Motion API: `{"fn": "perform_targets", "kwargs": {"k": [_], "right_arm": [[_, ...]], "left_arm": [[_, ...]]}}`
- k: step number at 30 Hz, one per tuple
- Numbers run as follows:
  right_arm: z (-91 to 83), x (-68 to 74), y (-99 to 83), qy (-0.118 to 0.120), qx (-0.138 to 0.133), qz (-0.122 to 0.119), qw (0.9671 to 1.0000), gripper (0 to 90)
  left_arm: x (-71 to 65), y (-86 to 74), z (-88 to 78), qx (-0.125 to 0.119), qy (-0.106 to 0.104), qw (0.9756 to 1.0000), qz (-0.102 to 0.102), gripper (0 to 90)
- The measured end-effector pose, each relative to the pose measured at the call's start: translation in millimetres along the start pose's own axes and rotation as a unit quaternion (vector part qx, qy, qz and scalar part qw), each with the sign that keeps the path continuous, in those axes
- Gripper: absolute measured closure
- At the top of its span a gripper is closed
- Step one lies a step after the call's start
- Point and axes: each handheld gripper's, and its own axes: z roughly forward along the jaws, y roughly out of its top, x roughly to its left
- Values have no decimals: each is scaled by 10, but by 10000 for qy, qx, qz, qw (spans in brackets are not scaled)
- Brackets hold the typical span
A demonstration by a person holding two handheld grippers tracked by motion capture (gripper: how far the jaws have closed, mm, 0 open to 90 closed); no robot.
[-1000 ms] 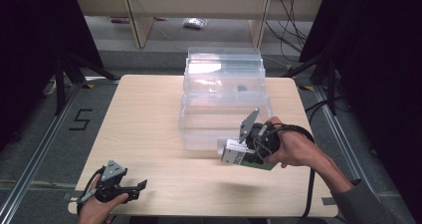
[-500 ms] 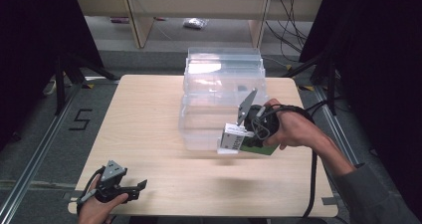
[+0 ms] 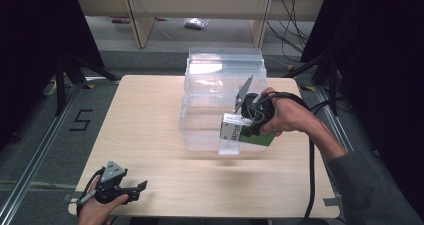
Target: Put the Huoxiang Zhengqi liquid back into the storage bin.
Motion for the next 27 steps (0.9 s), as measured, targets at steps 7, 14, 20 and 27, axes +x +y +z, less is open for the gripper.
{"fn": "perform_targets", "kwargs": {"k": [7, 14, 20, 27], "right_arm": [[19, -159, 1, -10, 19, -20, 10000, 648], [71, -321, -24, -31, 71, 77, 9999, 649], [134, -429, -63, -64, 159, 247, 9995, 649], [268, -631, -135, -99, 166, 338, 9992, 649]], "left_arm": [[-13, -4, 8, -26, 14, 10000, 2, 151], [-20, -2, 4, 20, 18, 10000, 12, 151], [-19, -3, 2, 38, 25, 10000, 19, 151], [-16, -4, 14, 14, -8, 10000, 28, 151]]}}
